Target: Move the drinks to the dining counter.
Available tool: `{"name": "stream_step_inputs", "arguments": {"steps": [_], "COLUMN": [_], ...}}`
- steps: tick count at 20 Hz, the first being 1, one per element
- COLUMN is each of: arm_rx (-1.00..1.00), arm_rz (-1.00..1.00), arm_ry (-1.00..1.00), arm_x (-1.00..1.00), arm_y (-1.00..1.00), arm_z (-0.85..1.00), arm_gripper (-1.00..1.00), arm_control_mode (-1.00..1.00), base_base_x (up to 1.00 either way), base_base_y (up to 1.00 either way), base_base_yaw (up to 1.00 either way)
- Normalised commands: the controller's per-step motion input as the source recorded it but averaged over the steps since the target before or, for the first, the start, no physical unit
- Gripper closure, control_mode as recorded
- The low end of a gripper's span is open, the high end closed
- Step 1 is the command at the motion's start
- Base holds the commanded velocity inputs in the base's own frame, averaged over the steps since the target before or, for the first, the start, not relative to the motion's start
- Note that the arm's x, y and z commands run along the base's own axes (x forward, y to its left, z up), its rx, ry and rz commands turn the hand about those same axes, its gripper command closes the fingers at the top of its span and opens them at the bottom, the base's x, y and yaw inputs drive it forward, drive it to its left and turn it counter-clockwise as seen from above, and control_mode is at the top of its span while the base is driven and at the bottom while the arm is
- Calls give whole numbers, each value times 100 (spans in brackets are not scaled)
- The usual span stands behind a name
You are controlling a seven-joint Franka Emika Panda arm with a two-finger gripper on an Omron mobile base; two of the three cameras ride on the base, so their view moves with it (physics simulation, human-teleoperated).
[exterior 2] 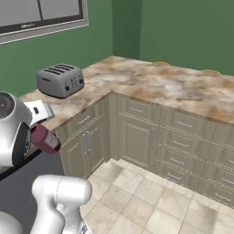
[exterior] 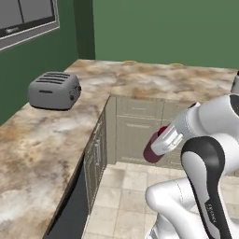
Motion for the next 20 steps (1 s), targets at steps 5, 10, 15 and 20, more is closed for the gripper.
{"name": "stream_step_inputs", "arguments": {"steps": [5, 10, 15, 20], "arm_rx": [0, 0, 0, 0], "arm_rz": [0, 0, 0, 0], "arm_ry": [0, 0, 0, 0], "arm_x": [0, 0, 0, 0], "arm_y": [0, 0, 0, 0], "arm_z": [0, 0, 0, 0], "arm_gripper": [100, 100, 100, 100], "arm_control_mode": [100, 100, 100, 100], "base_base_x": [2, 23, 44, 58], "base_base_y": [-49, -24, -10, -10], "base_base_yaw": [-23, -20, -20, -21]}}
